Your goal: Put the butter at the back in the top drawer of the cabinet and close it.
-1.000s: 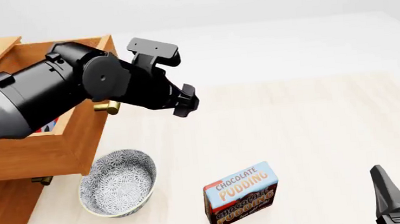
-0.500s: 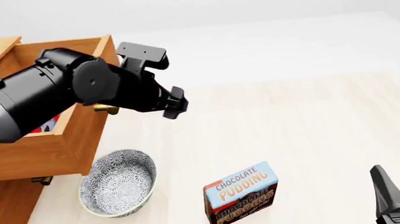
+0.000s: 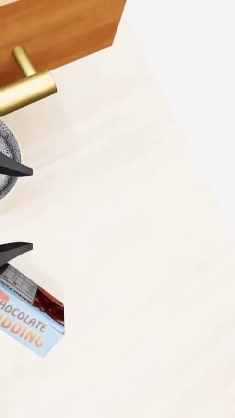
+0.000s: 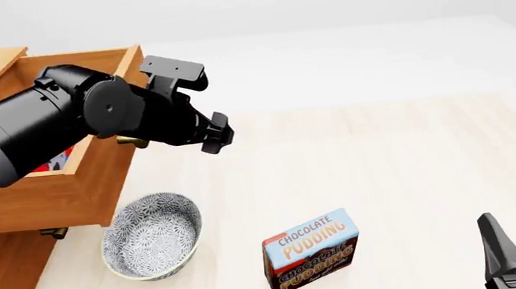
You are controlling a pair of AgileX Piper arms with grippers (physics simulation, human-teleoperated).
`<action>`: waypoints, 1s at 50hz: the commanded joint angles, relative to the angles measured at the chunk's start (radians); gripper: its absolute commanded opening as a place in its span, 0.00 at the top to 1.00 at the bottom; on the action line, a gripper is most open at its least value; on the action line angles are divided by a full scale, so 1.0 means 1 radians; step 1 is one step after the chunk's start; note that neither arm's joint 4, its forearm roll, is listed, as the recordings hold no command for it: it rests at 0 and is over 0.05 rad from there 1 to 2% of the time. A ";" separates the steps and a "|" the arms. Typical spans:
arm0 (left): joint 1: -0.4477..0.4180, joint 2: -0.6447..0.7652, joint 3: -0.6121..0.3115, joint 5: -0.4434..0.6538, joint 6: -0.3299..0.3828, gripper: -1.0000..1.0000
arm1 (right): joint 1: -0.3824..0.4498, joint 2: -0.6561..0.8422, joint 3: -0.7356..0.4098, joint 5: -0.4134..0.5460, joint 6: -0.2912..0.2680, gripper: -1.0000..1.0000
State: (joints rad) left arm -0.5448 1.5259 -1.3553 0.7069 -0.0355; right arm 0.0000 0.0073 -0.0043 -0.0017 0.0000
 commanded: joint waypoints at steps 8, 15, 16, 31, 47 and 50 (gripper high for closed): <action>0.024 -0.013 0.024 -0.003 0.000 0.00 | 0.000 0.000 0.000 0.000 0.000 0.00; 0.032 -0.021 0.036 -0.008 -0.002 0.00 | 0.000 0.000 0.000 0.000 0.000 0.00; 0.033 -0.022 0.037 -0.009 -0.002 0.00 | 0.000 0.000 0.000 0.000 0.000 0.00; 0.063 -0.042 0.061 -0.019 0.002 0.00 | 0.000 0.000 0.000 0.000 0.000 0.00; 0.095 -0.052 0.078 -0.029 0.002 0.00 | 0.000 0.000 0.000 0.000 0.000 0.00; 0.098 -0.051 0.082 -0.031 0.000 0.00 | 0.000 0.000 0.000 0.000 0.000 0.00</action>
State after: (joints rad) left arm -0.4676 1.4761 -1.2873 0.6796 -0.0299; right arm 0.0000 0.0073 -0.0043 -0.0017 0.0000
